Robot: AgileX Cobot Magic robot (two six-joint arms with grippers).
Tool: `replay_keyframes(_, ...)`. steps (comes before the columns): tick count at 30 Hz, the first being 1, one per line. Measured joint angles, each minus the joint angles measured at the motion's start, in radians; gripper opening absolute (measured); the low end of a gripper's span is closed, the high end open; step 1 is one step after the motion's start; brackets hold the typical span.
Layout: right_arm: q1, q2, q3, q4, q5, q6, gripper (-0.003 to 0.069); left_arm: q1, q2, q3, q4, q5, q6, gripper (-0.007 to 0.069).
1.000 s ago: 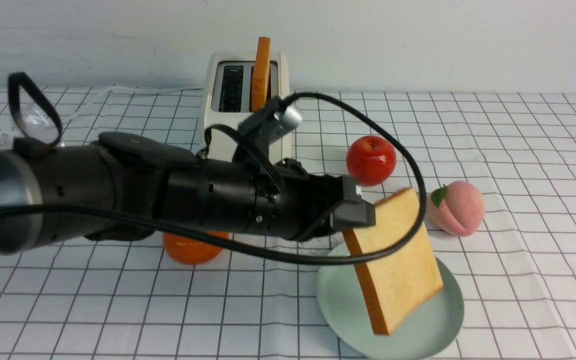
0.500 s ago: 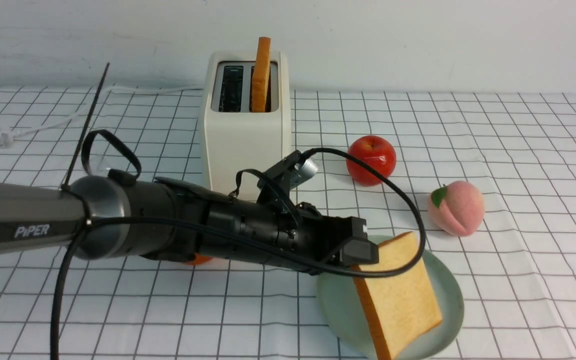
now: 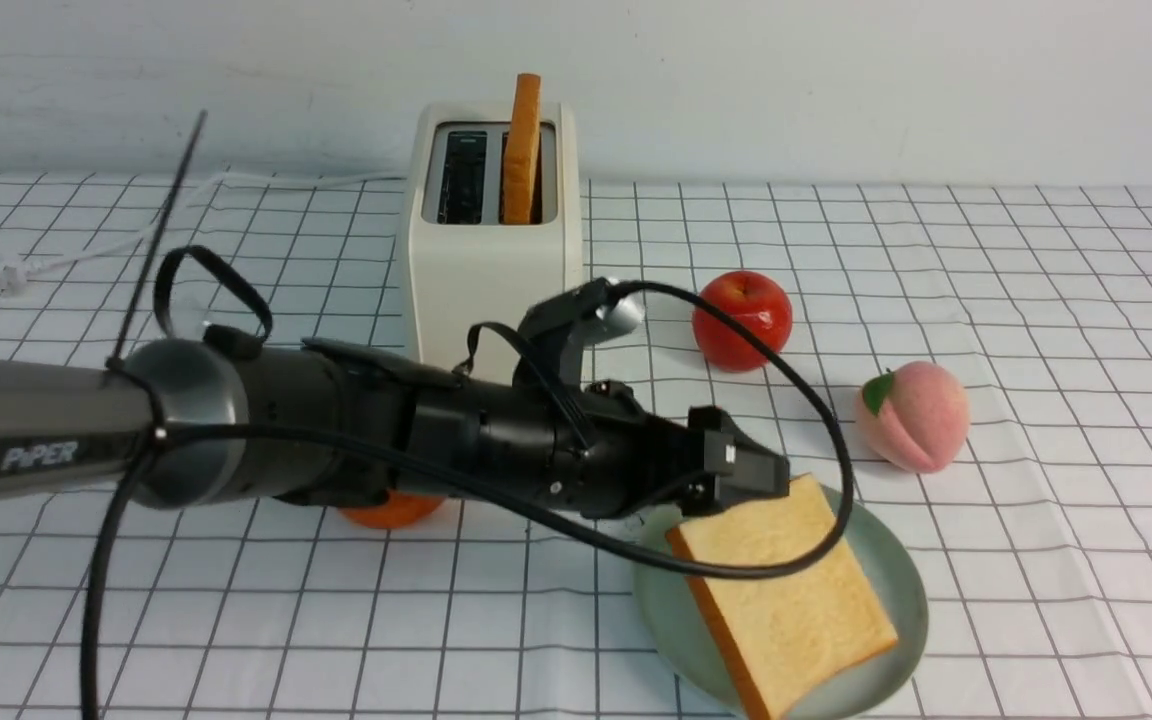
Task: Take toasted bread from bread machine on white checkered table place on plate.
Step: 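Place the slice of bread on the plate with the left gripper, then grasp the toast slice in the toaster and pull it up out of the slot with the right gripper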
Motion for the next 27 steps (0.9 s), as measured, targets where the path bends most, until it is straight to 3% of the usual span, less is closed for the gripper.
replay_keyframes(4, 0.0, 0.0, 0.0, 0.0, 0.0, 0.0, 0.0035, 0.0, -0.109, 0.0, 0.026, -0.096, 0.031, 0.0646)
replay_keyframes(8, 0.0, 0.0, 0.0, 0.0, 0.001, 0.0, 0.0035, 0.0, -0.246, 0.0, 0.095, -0.19, 0.036, 0.0519)
replay_keyframes(10, 0.0, 0.0, 0.0, 0.0, 0.007, 0.0, 0.0035, 0.0, -0.317, 0.0, 0.133, -0.211, 0.032, 0.0381)
replay_keyframes(12, 0.0, 0.0, 0.0, 0.0, 0.023, 0.0, 0.0035, 0.0, -0.421, 0.01, 0.193, -0.215, 0.007, 0.0162)
replay_keyframes(14, 0.0, 0.001, 0.0, 0.0, 0.037, 0.0, 0.0035, 0.0, -0.466, 0.018, 0.225, -0.215, -0.006, 0.0078)
replay_keyframes(15, 0.0, 0.005, 0.0, 0.0, 0.055, 0.0, 0.0035, 0.0, -0.537, 0.035, 0.279, -0.216, -0.038, -0.0001)
replay_keyframes(24, 0.0, 0.09, 0.0, 0.005, 0.131, 0.0, 0.0035, 0.0, -0.862, 0.196, 0.639, -0.371, -0.312, -0.0013)
replay_keyframes(27, 0.0, 0.123, 0.0, 0.031, 0.145, 0.0, 0.0035, 0.0, -0.937, 0.251, 0.746, -0.46, -0.35, -0.0013)
